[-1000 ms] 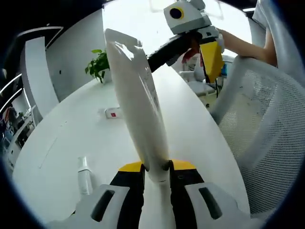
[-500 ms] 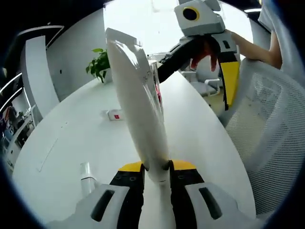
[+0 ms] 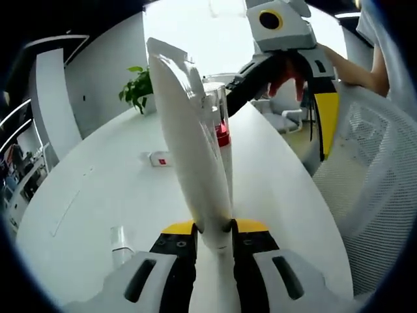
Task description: Arrange the skincare products in the storage area until every visible bottle or jar stands upright without overlapping.
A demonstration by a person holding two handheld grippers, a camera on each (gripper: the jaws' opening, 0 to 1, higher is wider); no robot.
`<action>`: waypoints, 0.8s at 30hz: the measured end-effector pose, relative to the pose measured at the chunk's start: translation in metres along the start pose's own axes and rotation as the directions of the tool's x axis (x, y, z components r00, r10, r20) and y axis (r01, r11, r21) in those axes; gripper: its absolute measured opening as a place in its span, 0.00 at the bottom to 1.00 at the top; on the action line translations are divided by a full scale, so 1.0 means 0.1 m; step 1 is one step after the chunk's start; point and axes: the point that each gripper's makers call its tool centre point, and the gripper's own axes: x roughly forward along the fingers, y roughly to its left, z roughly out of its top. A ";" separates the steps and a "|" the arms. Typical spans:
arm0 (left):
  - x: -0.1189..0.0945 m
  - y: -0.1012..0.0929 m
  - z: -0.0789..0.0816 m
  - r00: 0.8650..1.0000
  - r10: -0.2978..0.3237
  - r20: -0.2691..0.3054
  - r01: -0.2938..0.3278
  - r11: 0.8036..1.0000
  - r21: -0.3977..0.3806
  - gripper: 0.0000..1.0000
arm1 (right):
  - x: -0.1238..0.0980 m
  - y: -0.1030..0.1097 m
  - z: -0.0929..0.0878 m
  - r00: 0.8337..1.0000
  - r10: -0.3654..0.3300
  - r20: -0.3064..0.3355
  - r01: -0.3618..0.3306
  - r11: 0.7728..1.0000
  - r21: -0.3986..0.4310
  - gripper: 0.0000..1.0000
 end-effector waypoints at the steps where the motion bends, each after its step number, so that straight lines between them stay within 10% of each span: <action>1: 0.00 -0.01 0.01 1.000 0.001 0.000 -0.001 1.000 -0.003 0.19 | 0.00 0.01 0.00 1.000 0.001 0.001 -0.001 1.000 -0.001 0.72; 24: 0.00 -0.02 0.03 1.000 0.018 0.004 -0.018 0.999 -0.050 0.20 | 0.00 0.06 -0.04 1.000 0.008 -0.027 -0.009 0.999 -0.032 0.73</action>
